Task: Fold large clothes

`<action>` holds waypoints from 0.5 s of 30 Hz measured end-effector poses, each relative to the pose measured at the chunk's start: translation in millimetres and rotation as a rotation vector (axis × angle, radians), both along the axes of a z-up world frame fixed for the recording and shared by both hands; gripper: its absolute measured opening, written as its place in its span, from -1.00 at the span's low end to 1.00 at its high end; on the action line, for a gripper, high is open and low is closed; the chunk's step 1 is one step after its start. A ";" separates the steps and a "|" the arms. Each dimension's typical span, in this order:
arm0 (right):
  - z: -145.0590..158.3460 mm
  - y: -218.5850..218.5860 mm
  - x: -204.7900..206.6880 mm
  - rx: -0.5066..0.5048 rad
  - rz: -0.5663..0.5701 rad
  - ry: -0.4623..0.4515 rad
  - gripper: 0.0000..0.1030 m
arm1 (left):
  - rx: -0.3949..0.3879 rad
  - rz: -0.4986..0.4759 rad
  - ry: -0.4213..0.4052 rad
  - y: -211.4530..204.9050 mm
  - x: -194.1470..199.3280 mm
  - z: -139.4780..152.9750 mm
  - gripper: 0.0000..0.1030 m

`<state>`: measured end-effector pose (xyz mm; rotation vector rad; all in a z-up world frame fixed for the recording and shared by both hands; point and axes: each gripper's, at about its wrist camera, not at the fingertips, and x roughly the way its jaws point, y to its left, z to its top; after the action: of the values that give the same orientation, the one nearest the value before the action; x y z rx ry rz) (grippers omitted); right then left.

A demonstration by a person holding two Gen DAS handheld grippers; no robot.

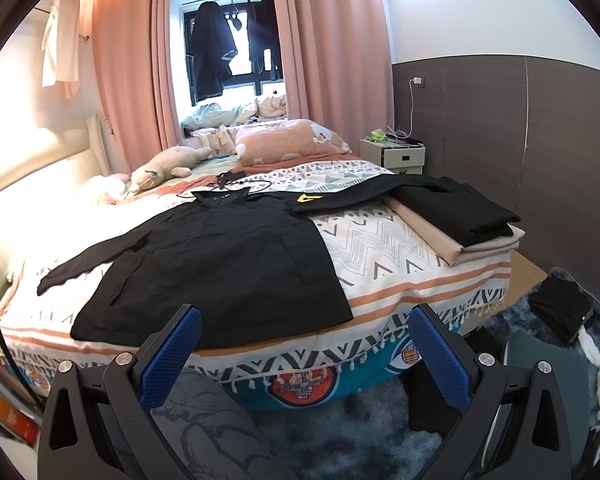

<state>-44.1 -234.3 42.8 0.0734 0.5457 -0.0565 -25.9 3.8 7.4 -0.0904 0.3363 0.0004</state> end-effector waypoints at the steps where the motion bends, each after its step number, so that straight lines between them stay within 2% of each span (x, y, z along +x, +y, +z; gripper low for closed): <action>1: -0.1 -0.1 0.0 -0.001 -0.002 0.000 1.00 | -0.001 -0.002 0.000 0.1 0.1 0.0 0.98; 15: 0.0 2.2 -3.0 -0.013 -0.007 -0.005 1.00 | -0.004 0.004 0.008 2.0 2.7 -2.2 0.98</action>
<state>-47.1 -232.1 42.8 0.0624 0.5397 -0.0672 -23.2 5.8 5.2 -0.0954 0.3437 0.0039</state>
